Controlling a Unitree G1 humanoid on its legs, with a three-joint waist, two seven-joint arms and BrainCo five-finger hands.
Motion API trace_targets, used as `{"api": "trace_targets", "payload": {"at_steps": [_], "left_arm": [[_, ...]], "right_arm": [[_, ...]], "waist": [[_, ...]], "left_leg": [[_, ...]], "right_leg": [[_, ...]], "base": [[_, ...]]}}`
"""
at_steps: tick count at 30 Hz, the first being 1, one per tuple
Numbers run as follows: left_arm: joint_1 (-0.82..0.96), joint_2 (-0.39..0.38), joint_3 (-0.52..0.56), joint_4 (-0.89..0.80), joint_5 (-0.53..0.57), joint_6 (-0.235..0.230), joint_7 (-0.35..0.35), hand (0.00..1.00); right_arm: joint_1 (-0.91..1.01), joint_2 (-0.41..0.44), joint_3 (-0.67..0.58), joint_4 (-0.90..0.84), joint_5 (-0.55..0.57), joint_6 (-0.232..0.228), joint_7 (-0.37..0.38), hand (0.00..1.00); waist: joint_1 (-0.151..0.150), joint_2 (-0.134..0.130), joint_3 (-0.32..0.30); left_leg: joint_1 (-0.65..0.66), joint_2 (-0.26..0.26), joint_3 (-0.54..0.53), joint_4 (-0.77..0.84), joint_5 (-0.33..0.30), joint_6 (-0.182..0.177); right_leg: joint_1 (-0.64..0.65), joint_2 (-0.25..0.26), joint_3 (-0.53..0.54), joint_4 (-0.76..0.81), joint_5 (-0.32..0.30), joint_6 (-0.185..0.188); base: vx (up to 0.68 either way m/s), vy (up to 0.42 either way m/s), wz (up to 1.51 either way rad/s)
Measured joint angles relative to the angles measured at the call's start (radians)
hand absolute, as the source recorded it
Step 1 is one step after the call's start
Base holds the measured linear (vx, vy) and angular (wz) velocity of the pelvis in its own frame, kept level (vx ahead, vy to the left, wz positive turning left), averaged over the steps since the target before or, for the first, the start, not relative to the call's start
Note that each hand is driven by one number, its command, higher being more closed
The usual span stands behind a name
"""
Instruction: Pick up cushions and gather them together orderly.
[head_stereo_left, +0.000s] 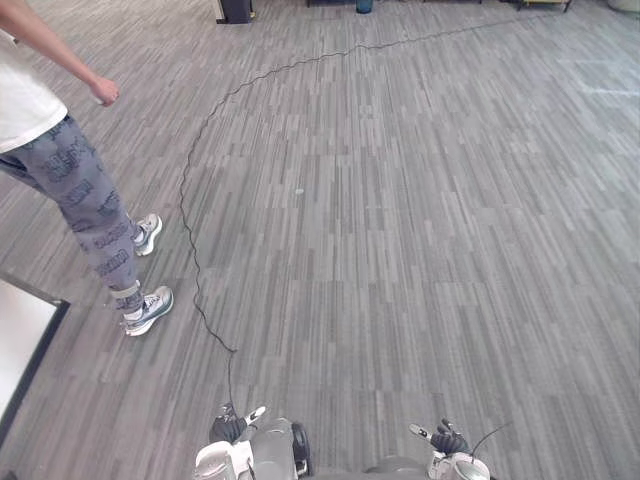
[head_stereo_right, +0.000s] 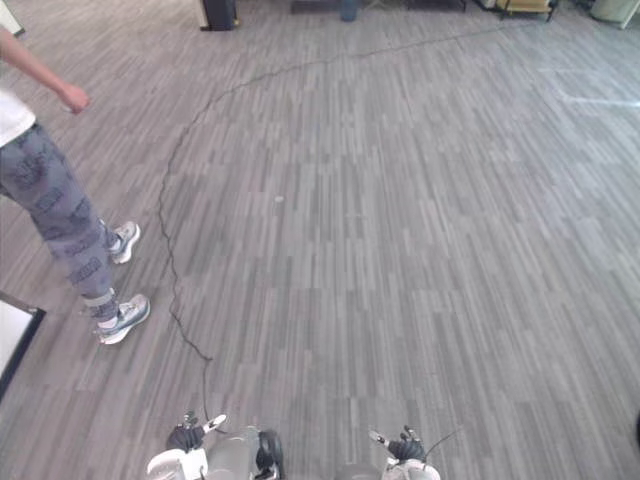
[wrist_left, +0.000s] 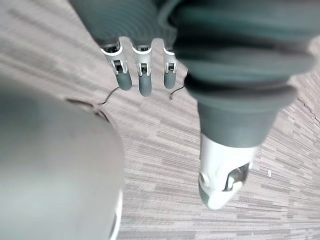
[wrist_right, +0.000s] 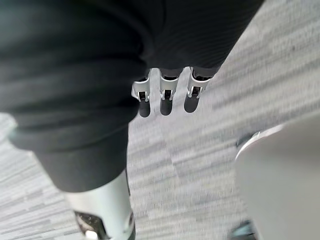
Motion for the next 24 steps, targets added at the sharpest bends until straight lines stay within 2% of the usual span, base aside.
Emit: {"api": "trace_targets", "payload": {"at_steps": [1,2,3,4,5,6,7,8,9,10,12,13,15,16,17,18,19,20,21,22,23,24], "left_arm": [[-0.012,0.008,-0.006,0.002,0.001,0.000,0.000,0.00],[-0.023,0.017,-0.004,0.006,0.002,0.003,-0.002,0.00],[-0.023,0.021,-0.005,0.010,0.002,0.002,-0.001,0.00],[-0.023,0.022,-0.008,0.010,0.003,0.002,0.000,0.00],[-0.020,0.032,-0.025,0.014,0.003,0.003,0.001,0.00],[-0.018,0.038,-0.037,0.017,0.003,0.004,0.000,0.00],[-0.018,0.048,-0.069,0.027,0.004,0.006,0.000,0.00],[-0.019,0.048,-0.086,0.029,0.004,0.008,0.000,0.00],[-0.025,0.043,-0.101,0.029,0.010,0.009,0.000,0.00],[-0.024,0.033,-0.115,0.030,0.012,0.010,-0.001,0.00],[-0.036,0.025,-0.119,0.030,0.011,0.009,-0.001,0.00],[-0.061,0.028,-0.129,0.043,0.011,0.007,-0.002,0.00],[-0.075,0.028,-0.143,0.043,0.011,0.005,-0.002,0.00],[-0.074,0.024,-0.146,0.040,0.011,0.002,-0.004,0.00],[-0.073,0.008,-0.144,0.055,0.011,0.002,-0.003,0.00],[-0.075,-0.004,-0.141,0.074,0.011,0.003,-0.005,0.00],[-0.076,-0.004,-0.139,0.078,0.014,0.003,-0.005,0.00],[-0.070,-0.015,-0.109,0.082,0.021,0.005,-0.005,0.00],[-0.064,-0.030,-0.063,0.081,0.023,0.007,-0.004,0.00],[-0.062,-0.036,-0.053,0.080,0.023,0.007,-0.004,0.00],[-0.059,-0.054,-0.022,0.063,0.024,0.007,-0.006,0.00],[-0.050,-0.065,0.006,0.034,0.024,0.006,-0.013,0.00]], "right_arm": [[-0.012,0.008,0.002,0.001,0.000,0.000,0.004,0.00],[-0.014,0.017,0.002,-0.005,-0.001,0.000,0.008,0.00],[-0.006,0.018,-0.002,-0.004,-0.001,0.001,0.011,0.00],[-0.003,0.015,-0.003,-0.004,-0.001,0.001,0.012,0.00],[-0.002,0.009,-0.002,-0.005,-0.002,-0.001,0.014,0.00],[-0.002,0.009,-0.002,-0.006,-0.002,-0.002,0.015,0.00],[-0.003,0.009,0.000,-0.009,-0.002,-0.004,0.020,0.00],[-0.003,0.009,0.003,-0.009,-0.002,-0.004,0.024,0.00],[-0.002,0.008,0.010,-0.012,-0.002,-0.005,0.025,0.00],[-0.004,-0.009,0.015,-0.053,-0.002,-0.015,0.031,0.00],[-0.011,-0.016,0.026,-0.080,0.000,-0.026,0.036,0.00],[-0.024,-0.028,0.029,-0.089,-0.001,-0.032,0.043,0.00],[-0.023,-0.034,0.028,-0.087,-0.002,-0.030,0.041,0.00],[-0.015,-0.037,0.029,-0.083,-0.002,-0.027,0.042,0.00],[0.001,-0.046,0.023,-0.059,-0.003,-0.023,0.042,0.00],[-0.008,-0.067,0.016,-0.044,-0.013,-0.021,0.041,0.00],[-0.010,-0.067,0.010,-0.045,-0.024,-0.021,0.042,0.00],[-0.017,-0.066,-0.012,-0.045,-0.039,-0.018,0.043,0.00],[-0.008,-0.067,-0.012,-0.054,-0.039,-0.014,0.041,0.00],[-0.005,-0.067,-0.010,-0.056,-0.039,-0.013,0.040,0.00],[0.004,-0.067,-0.008,-0.076,-0.039,-0.008,0.037,0.00],[0.017,-0.055,-0.001,-0.094,-0.038,-0.003,0.035,0.00]], "waist": [[-0.005,-0.004,0.000],[-0.005,-0.010,0.003],[-0.004,-0.026,-0.002],[-0.005,-0.031,-0.006],[-0.005,-0.042,-0.006],[-0.006,-0.045,-0.006],[-0.014,-0.049,-0.002],[-0.017,-0.046,0.002],[-0.020,-0.033,0.012],[-0.026,0.014,0.029],[-0.043,0.023,0.031],[-0.075,0.022,0.041],[-0.081,0.014,0.044],[-0.084,0.004,0.041],[-0.098,0.014,0.045],[-0.083,0.055,0.036],[-0.081,0.061,0.036],[-0.076,0.071,0.038],[-0.083,0.081,0.044],[-0.082,0.085,0.046],[-0.079,0.094,0.055],[-0.062,0.086,0.061]], "left_leg": [[-0.015,-0.002,0.008,0.039,-0.046,0.006],[-0.031,-0.001,0.013,0.113,-0.094,0.049],[-0.017,-0.011,0.025,0.152,-0.143,0.069],[-0.004,-0.016,0.029,0.156,-0.162,0.073],[0.052,-0.036,0.042,0.139,-0.203,0.080],[0.081,-0.043,0.048,0.127,-0.216,0.082],[0.161,-0.061,0.056,0.090,-0.236,0.092],[0.222,-0.069,0.055,0.056,-0.244,0.100],[0.303,-0.071,0.054,0.001,-0.251,0.103],[0.440,-0.064,0.054,-0.120,-0.261,0.100],[0.515,-0.054,0.052,-0.179,-0.263,0.098],[0.569,-0.048,0.032,-0.193,-0.262,0.096],[0.604,-0.048,-0.002,-0.192,-0.263,0.097],[0.625,-0.057,-0.036,-0.196,-0.263,0.096],[0.682,-0.043,-0.104,-0.207,-0.263,0.092],[0.676,-0.005,-0.130,-0.180,-0.239,0.052],[0.666,0.001,-0.136,-0.149,-0.228,0.032],[0.637,0.010,-0.153,-0.044,-0.178,-0.034],[0.568,0.031,-0.163,0.163,-0.063,-0.079],[0.538,0.042,-0.163,0.250,-0.004,-0.105],[0.436,0.095,-0.147,0.508,0.042,-0.141],[0.344,0.148,-0.094,0.707,-0.022,-0.108]], "right_leg": [[0.000,-0.008,0.020,-0.005,0.029,-0.006],[-0.003,-0.016,0.052,0.023,0.070,0.027],[-0.024,-0.031,0.083,0.102,0.084,0.052],[-0.041,-0.035,0.092,0.155,0.088,0.060],[-0.107,-0.046,0.113,0.364,0.126,0.103],[-0.143,-0.049,0.123,0.465,0.157,0.120],[-0.234,-0.050,0.132,0.715,0.201,0.166],[-0.283,-0.045,0.118,0.828,0.196,0.156],[-0.333,-0.031,0.084,0.926,0.173,0.116],[-0.445,0.014,-0.002,0.971,0.121,0.033],[-0.535,0.046,-0.082,0.894,0.087,0.014],[-0.613,0.069,-0.168,0.645,0.092,-0.028],[-0.644,0.091,-0.174,0.441,0.158,-0.035],[-0.640,0.102,-0.166,0.287,0.236,-0.036],[-0.617,0.127,-0.150,0.243,0.410,-0.113],[-0.624,0.148,-0.160,0.300,0.346,-0.117],[-0.627,0.148,-0.165,0.323,0.327,-0.126],[-0.611,0.150,-0.177,0.358,0.275,-0.144],[-0.534,0.159,-0.184,0.338,0.227,-0.137],[-0.500,0.162,-0.184,0.318,0.216,-0.135],[-0.401,0.176,-0.186,0.260,0.195,-0.141],[-0.306,0.189,-0.178,0.216,0.173,-0.148]], "base": [[0.66,0.361,-0.35],[0.69,0.350,-0.09],[0.57,0.309,-0.08],[0.57,0.281,-0.13],[0.33,0.137,-0.14],[0.62,0.220,-0.18],[0.50,0.149,-0.13],[0.61,0.155,-0.24],[0.60,0.141,-0.50],[0.61,0.131,-0.49],[0.53,0.062,0.02],[0.57,-0.007,0.59],[0.49,-0.059,0.65],[0.71,-0.150,0.86],[0.86,-0.186,0.70],[0.86,-0.188,0.42],[0.69,-0.153,-0.07],[0.70,-0.149,0.00],[0.69,-0.143,0.01],[0.66,-0.096,0.16],[0.61,-0.045,0.02],[0.59,-0.024,-0.03]]}}
